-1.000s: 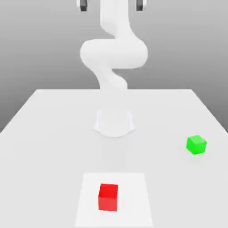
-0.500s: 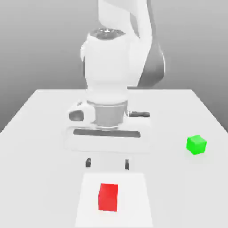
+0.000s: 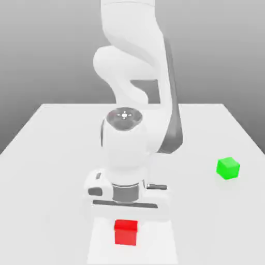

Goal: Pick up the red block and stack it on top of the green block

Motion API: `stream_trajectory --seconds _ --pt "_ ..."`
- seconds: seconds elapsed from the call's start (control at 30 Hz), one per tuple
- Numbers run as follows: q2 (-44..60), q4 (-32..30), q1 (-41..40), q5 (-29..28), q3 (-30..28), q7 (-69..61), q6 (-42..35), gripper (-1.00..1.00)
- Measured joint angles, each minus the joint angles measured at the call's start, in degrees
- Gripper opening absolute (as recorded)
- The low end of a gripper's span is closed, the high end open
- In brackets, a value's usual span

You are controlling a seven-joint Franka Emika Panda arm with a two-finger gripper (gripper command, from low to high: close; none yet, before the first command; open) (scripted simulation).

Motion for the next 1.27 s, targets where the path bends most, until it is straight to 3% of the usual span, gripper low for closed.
stream_trajectory --seconds 0.2,0.9,1.0,1.13,1.17,1.27 --pt "-10.4 -2.0 1.6 0.3 1.7 0.6 -8.4 -1.00" --pt "-27.6 -14.0 40.8 11.4 25.4 8.8 -12.9 -1.00" --pt "-23.7 -14.3 40.6 8.5 27.3 11.4 -8.8 -1.00" --pt "-15.3 -14.1 39.0 -2.2 26.0 19.0 -1.1 -1.00" --pt "-13.4 -14.0 39.4 -5.4 24.8 21.2 0.4 1.00" --pt "-13.4 -14.0 39.4 -5.4 24.8 21.2 0.4 1.00"
